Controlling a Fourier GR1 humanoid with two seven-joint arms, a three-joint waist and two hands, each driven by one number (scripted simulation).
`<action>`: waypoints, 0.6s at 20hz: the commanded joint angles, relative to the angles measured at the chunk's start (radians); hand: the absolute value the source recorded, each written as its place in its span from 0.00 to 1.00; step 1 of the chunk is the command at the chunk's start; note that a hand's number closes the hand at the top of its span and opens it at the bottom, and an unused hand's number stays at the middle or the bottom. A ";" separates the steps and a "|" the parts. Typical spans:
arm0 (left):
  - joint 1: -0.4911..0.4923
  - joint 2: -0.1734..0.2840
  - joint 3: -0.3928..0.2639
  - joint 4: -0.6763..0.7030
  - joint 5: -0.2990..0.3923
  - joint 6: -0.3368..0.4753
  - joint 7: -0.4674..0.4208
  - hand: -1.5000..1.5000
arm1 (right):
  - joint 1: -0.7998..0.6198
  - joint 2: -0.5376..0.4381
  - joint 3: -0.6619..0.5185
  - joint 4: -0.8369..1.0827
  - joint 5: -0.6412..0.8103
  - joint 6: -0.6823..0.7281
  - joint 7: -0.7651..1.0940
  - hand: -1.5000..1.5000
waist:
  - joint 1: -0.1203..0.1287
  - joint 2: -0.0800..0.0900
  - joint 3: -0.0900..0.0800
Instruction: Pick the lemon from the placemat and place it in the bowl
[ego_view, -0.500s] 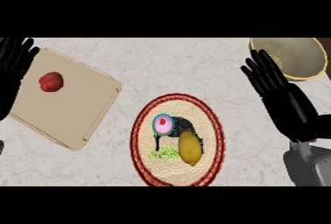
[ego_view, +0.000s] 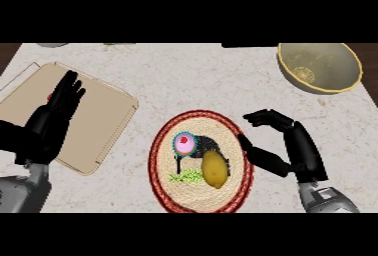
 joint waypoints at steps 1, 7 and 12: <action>0.043 -0.059 -0.038 0.023 -0.018 0.033 -0.018 0.50 | 0.121 0.155 0.036 -0.068 0.157 -0.286 -0.088 0.00 | -0.033 -0.009 0.011; 0.011 -0.147 -0.105 0.059 -0.092 0.093 -0.042 0.50 | 0.293 0.287 0.295 -0.125 0.478 -0.553 -0.228 0.00 | 0.008 0.001 0.010; 0.010 -0.171 -0.112 0.079 -0.107 0.093 -0.050 0.50 | 0.412 0.276 0.317 -0.252 0.823 -0.514 0.087 0.00 | 0.012 0.003 0.008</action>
